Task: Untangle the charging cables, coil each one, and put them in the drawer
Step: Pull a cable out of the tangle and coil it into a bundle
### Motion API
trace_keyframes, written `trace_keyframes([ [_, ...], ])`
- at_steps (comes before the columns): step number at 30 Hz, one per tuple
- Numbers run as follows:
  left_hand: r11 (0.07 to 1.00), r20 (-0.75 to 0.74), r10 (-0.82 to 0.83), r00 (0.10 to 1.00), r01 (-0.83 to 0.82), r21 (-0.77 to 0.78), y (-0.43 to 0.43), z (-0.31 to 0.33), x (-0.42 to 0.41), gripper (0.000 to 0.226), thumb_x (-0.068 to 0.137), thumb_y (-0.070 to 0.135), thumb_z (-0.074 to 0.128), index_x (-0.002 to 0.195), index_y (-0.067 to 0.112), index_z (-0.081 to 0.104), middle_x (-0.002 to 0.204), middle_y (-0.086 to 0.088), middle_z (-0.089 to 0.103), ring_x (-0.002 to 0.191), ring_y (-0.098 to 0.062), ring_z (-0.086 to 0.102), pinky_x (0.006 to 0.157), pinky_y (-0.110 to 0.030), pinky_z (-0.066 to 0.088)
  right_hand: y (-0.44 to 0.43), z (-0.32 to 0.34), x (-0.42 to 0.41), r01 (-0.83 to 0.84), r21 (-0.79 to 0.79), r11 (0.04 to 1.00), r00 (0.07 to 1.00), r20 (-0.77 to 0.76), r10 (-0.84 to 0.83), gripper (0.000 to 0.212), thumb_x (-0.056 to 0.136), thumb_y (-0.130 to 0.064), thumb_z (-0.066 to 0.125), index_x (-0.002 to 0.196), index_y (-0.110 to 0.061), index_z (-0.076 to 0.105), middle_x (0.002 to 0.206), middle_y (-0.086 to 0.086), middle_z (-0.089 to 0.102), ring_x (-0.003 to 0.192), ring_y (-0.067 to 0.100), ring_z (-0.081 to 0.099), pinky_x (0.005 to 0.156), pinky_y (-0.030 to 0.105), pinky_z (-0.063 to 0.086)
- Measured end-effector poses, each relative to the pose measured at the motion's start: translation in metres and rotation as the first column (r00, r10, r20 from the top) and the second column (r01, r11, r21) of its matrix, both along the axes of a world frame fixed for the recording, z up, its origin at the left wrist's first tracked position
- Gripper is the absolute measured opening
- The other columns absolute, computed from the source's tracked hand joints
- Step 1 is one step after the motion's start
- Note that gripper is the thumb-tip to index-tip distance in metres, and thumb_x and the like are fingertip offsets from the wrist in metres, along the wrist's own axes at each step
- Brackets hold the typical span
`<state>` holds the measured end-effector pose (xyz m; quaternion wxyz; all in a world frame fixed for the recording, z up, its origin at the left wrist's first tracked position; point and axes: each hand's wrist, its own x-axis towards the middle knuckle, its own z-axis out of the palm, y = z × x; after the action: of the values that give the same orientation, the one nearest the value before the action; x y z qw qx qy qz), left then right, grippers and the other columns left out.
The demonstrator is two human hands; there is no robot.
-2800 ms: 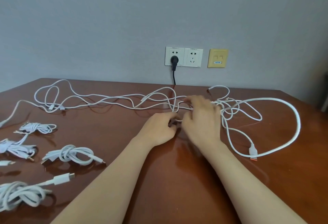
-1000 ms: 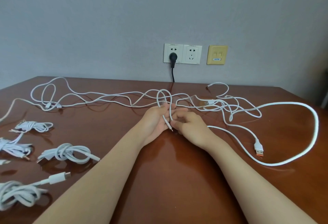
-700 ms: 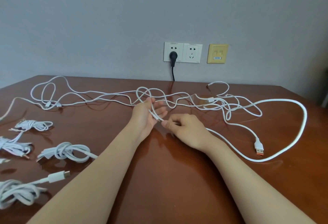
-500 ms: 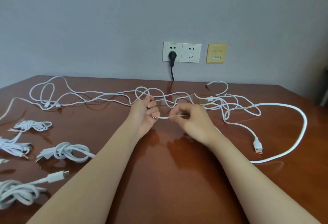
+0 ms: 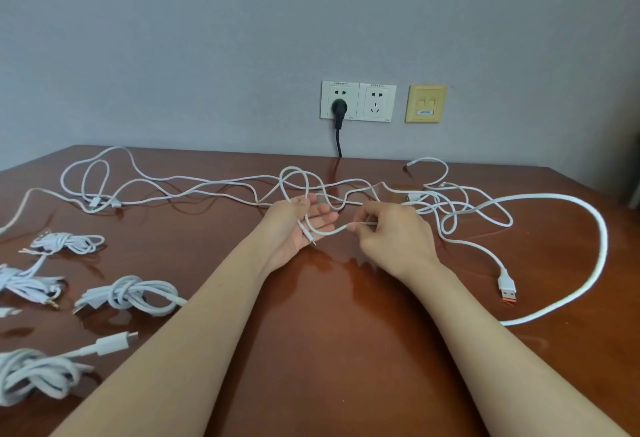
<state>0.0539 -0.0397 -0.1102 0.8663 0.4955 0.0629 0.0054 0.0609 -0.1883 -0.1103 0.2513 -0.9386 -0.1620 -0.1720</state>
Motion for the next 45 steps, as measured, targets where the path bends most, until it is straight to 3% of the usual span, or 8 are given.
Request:
trace_keyframes([
  [12, 0.987, -0.062, -0.026, 0.998, 0.036, 0.154, -0.003, -0.003, 0.005, 0.029, 0.101, 0.002, 0.023, 0.083, 0.011, 0.044, 0.044, 0.005, 0.034, 0.027, -0.004, 0.022, 0.049, -0.022, 0.045, -0.003, 0.007, -0.006, -0.273, -0.056, 0.96, 0.961, 0.03, 0.275, 0.003, 0.089, -0.025, 0.058, 0.087, -0.026, 0.061, 0.076, -0.012, 0.052, 0.075, 0.011, 0.042, 0.063, 0.026, 0.029],
  [15, 0.996, -0.076, -0.024, 0.997, 0.03, 0.087, 0.001, -0.002, 0.005, 0.03, 0.099, 0.0, 0.021, 0.082, 0.01, 0.043, 0.041, 0.006, 0.034, 0.026, -0.004, 0.021, 0.052, -0.022, 0.043, -0.008, 0.011, -0.002, -0.275, -0.057, 0.96, 0.961, 0.004, 0.275, 0.004, 0.089, -0.028, 0.058, 0.093, -0.028, 0.06, 0.09, -0.01, 0.058, 0.08, 0.01, 0.045, 0.07, 0.025, 0.032],
  [20, 0.999, -0.085, 0.026, 0.996, -0.028, -0.02, 0.008, -0.002, 0.006, 0.03, 0.1, 0.001, 0.024, 0.078, 0.008, 0.043, 0.053, -0.001, 0.04, 0.027, -0.005, 0.027, 0.052, -0.022, 0.039, -0.019, 0.012, 0.003, -0.158, -0.02, 0.987, 0.987, -0.032, 0.157, 0.019, 0.086, -0.044, 0.059, 0.075, -0.03, 0.054, 0.061, -0.011, 0.046, 0.075, 0.017, 0.046, 0.062, 0.029, 0.031],
  [25, 0.99, -0.051, -0.034, 0.998, 0.041, 0.139, 0.003, -0.003, 0.003, 0.024, 0.101, 0.0, 0.032, 0.083, 0.005, 0.046, 0.074, -0.012, 0.061, 0.05, -0.013, 0.063, 0.047, -0.018, 0.052, -0.015, 0.014, 0.002, -0.196, 0.043, 0.98, 0.979, 0.06, 0.194, 0.026, 0.086, -0.041, 0.061, 0.065, -0.032, 0.049, 0.065, -0.006, 0.052, 0.07, 0.016, 0.047, 0.057, 0.029, 0.033],
  [28, 0.919, -0.049, -0.102, 0.994, 0.113, 0.377, -0.003, -0.003, 0.002, 0.027, 0.101, 0.003, 0.032, 0.077, 0.009, 0.044, 0.048, 0.001, 0.049, 0.035, -0.008, 0.045, 0.036, -0.016, 0.037, -0.014, 0.011, 0.002, -0.194, 0.115, 0.974, 0.98, 0.057, 0.188, 0.019, 0.084, -0.041, 0.063, 0.076, -0.023, 0.063, 0.065, -0.002, 0.057, 0.068, 0.015, 0.049, 0.061, 0.029, 0.037],
  [32, 0.812, -0.147, -0.252, 0.957, 0.291, 0.506, -0.016, 0.0, -0.001, 0.032, 0.101, 0.015, 0.032, 0.07, 0.017, 0.042, 0.043, 0.007, 0.027, 0.031, -0.003, 0.021, 0.032, -0.013, 0.015, -0.009, 0.009, 0.004, -0.246, 0.227, 0.942, 0.968, 0.095, 0.23, 0.011, 0.083, -0.034, 0.066, 0.075, -0.027, 0.062, 0.07, 0.001, 0.064, 0.064, 0.013, 0.051, 0.065, 0.033, 0.042],
  [41, 0.696, -0.159, -0.346, 0.925, 0.366, 0.618, -0.027, 0.004, -0.009, 0.079, 0.061, 0.082, 0.011, 0.073, 0.012, 0.045, 0.039, 0.008, 0.02, 0.03, -0.004, 0.015, 0.033, -0.011, 0.012, -0.012, 0.009, 0.009, -0.128, 0.211, 0.969, 0.991, 0.073, 0.115, 0.03, 0.091, -0.026, 0.057, 0.12, -0.024, 0.059, 0.105, -0.003, 0.052, 0.095, 0.015, 0.053, 0.078, 0.029, 0.039],
  [45, 0.617, -0.133, -0.403, 0.905, 0.377, 0.691, -0.025, 0.002, -0.009, 0.065, 0.071, 0.075, 0.026, 0.076, 0.013, 0.047, 0.043, 0.009, 0.021, 0.032, -0.004, 0.017, 0.034, -0.013, 0.015, -0.013, 0.008, 0.008, -0.137, 0.129, 0.982, 0.99, -0.013, 0.14, 0.016, 0.092, -0.022, 0.052, 0.094, -0.025, 0.068, 0.076, -0.011, 0.057, 0.079, 0.013, 0.05, 0.065, 0.027, 0.033],
])
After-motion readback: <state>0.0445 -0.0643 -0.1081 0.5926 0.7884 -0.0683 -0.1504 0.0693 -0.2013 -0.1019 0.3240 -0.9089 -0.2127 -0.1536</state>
